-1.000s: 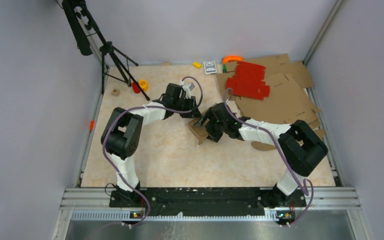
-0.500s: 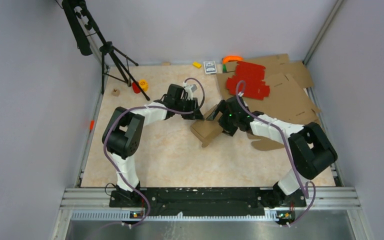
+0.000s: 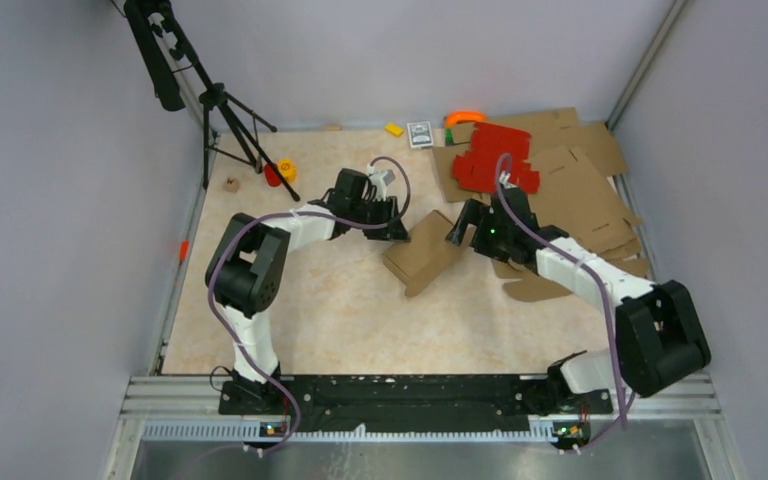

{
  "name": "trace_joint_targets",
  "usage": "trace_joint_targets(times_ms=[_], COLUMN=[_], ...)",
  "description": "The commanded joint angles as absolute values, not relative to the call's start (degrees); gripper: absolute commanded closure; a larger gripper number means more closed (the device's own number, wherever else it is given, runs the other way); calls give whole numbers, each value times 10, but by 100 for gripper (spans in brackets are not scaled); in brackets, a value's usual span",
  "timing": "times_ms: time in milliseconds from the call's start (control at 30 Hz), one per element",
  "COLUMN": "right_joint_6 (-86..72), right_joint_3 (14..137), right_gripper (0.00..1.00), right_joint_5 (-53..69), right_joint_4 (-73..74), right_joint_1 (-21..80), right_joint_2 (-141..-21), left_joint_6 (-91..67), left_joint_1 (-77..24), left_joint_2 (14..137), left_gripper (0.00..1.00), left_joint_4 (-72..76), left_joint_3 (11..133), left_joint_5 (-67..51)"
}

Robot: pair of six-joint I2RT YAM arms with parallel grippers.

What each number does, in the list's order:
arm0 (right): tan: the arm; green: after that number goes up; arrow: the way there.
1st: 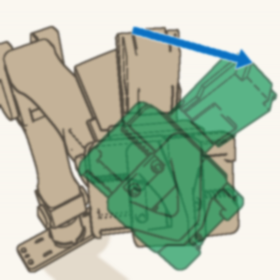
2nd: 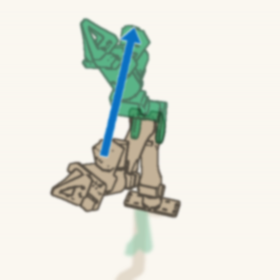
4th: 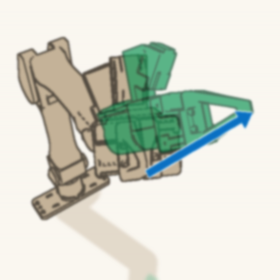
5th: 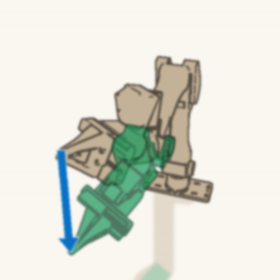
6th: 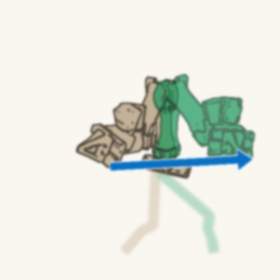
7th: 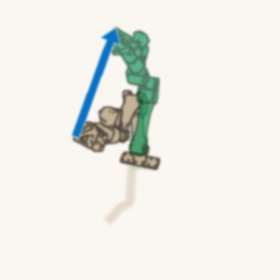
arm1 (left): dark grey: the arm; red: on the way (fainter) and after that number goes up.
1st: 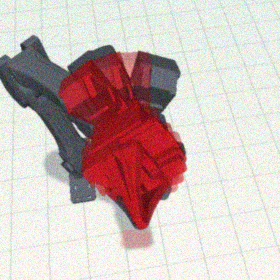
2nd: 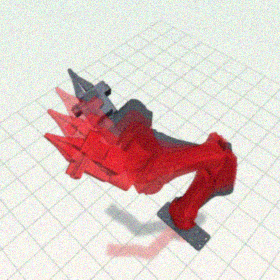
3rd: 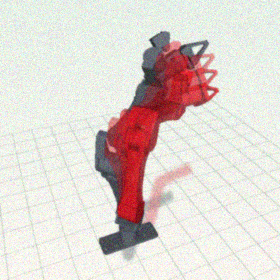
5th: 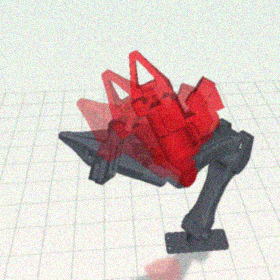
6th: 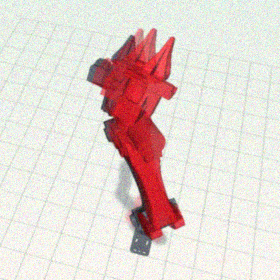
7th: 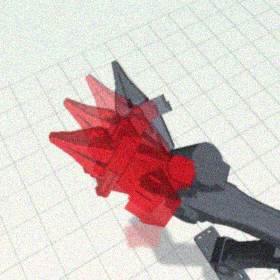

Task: Fold the paper box

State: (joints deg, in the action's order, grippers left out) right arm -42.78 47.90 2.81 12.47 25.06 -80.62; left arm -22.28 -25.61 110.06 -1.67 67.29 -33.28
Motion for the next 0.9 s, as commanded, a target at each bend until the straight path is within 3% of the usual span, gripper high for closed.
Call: trace_joint_targets(times_ms=[0,200,333,500,533,733,867], right_joint_6=[-294,-217,-214,-183,-174,-154,-191], right_joint_3=[476,525,561,622,634,681,669], right_gripper=[5,5,9,14,16,30,34], right_joint_5=[4,-24,71,206,220,283,347], right_joint_4=[138,146,93,46,43,40,5], right_joint_1=[227,184,157,157,157,157,157], right_joint_2=[-742,-732,-794,-907,-927,-1019,-1053], left_joint_6=[-200,-195,-196,-216,-221,-286,-315], left_joint_1=[-262,-261,-262,-264,-265,-303,-326], left_joint_2=[1093,1004,930,843,823,758,780], left_gripper=[54,47,35,33,39,99,100], left_joint_4=[-27,-5,16,7,8,27,57], left_joint_3=[656,607,546,464,442,348,338], left_joint_5=[-317,-252,-184,-165,-163,-189,-184])
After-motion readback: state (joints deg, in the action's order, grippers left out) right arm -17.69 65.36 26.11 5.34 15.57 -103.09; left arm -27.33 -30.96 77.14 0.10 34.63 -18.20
